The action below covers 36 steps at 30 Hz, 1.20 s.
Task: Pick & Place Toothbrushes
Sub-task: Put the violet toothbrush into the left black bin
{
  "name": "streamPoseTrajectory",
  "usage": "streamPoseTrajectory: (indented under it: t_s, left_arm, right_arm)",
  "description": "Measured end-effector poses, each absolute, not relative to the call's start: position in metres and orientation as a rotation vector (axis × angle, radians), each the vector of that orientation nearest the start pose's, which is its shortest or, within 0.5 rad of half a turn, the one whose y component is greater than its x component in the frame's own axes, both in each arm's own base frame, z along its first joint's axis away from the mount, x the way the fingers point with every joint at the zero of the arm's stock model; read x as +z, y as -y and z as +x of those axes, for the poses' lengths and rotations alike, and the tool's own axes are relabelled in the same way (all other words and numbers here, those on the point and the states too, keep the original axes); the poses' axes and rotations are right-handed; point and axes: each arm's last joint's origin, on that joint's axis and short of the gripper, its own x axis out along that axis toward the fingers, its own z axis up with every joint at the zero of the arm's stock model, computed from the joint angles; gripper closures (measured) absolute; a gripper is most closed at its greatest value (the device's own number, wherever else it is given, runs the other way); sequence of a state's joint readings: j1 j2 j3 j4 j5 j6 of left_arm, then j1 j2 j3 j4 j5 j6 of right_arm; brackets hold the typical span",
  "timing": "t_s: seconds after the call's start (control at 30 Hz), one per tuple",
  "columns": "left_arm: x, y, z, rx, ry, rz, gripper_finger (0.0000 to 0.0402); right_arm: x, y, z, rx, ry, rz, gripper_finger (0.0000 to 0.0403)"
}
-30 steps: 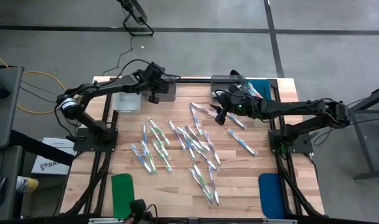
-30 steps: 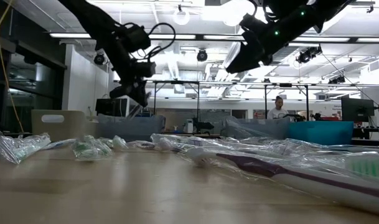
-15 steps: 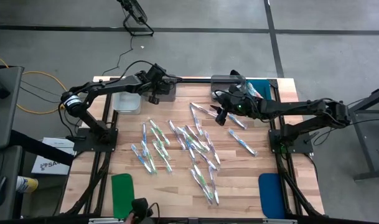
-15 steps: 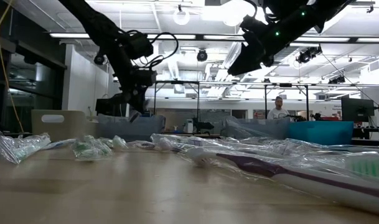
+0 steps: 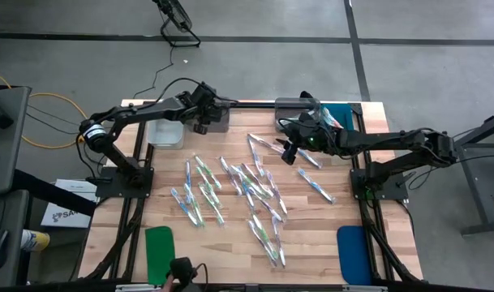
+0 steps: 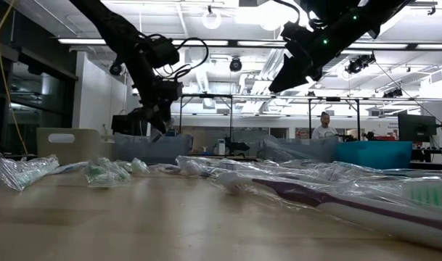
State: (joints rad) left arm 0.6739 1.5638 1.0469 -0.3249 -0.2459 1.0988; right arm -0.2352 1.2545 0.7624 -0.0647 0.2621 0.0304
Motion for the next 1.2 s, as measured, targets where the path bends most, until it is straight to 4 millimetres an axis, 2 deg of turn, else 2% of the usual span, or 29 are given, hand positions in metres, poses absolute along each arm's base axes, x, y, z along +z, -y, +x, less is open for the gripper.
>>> streamPoseTrajectory:
  t_s: [0.43,0.6,0.9,1.03,1.2]
  left_arm:
    - [0.243,-0.208,0.25,0.265,-1.241,0.747,0.0245]
    - [0.25,-0.207,0.246,0.228,-1.166,0.679,0.0245]
    - [0.268,-0.195,0.236,0.2,-1.052,0.613,0.0245]
    - [0.261,-0.185,0.226,0.192,-1.007,0.588,0.0245]
    - [0.254,-0.169,0.207,0.225,-0.967,0.589,0.0245]
  right_arm:
    - [0.236,0.068,0.25,-0.51,-0.615,0.065,0.024]
    - [0.237,0.069,0.243,-0.595,-0.632,0.115,0.024]
    - [0.223,0.065,0.234,-0.574,-0.778,0.205,0.024]
    - [0.206,0.062,0.23,-0.533,-0.785,0.219,0.024]
    - [0.183,0.061,0.226,-0.502,-0.687,0.176,0.0241]
